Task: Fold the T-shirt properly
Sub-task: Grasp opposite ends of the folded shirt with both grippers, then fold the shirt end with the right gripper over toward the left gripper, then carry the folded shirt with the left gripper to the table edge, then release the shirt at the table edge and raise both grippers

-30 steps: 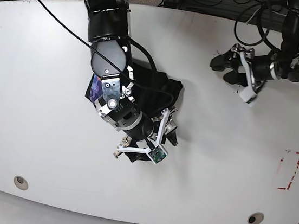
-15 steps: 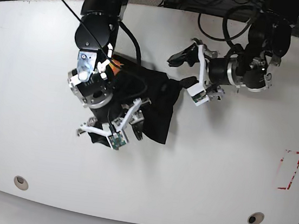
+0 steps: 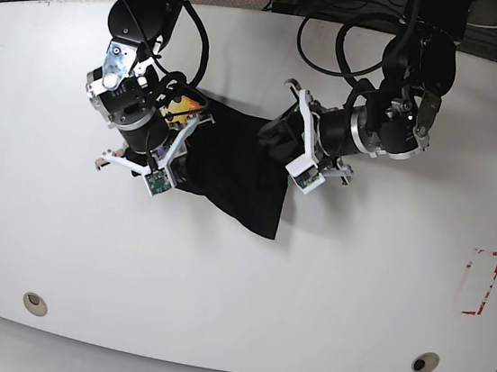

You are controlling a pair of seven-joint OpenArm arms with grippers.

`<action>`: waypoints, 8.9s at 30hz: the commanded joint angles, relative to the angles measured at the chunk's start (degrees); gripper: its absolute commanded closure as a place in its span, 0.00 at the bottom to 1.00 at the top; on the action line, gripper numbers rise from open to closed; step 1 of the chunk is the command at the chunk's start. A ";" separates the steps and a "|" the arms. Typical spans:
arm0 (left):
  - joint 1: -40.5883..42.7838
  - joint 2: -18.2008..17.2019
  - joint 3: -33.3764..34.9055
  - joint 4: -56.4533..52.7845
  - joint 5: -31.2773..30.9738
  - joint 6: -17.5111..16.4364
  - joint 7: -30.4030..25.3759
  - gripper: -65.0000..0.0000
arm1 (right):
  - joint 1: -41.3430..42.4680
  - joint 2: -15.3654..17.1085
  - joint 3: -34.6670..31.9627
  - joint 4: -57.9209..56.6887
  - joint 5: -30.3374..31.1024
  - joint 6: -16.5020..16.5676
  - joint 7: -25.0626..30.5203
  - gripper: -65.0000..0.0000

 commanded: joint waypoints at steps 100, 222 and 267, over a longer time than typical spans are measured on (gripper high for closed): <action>-15.91 -2.37 8.53 -26.04 0.65 -0.39 -10.78 0.72 | -14.05 3.33 -2.47 -11.87 11.03 0.08 14.48 0.87; 13.71 -38.77 -33.49 -28.68 16.65 -7.42 -31.88 0.34 | -15.63 3.86 1.57 1.93 10.95 -4.45 11.49 0.87; 60.04 7.65 -25.22 8.86 34.14 4.80 -53.59 0.43 | -47.81 5.09 8.78 -4.49 11.56 -4.54 45.16 0.87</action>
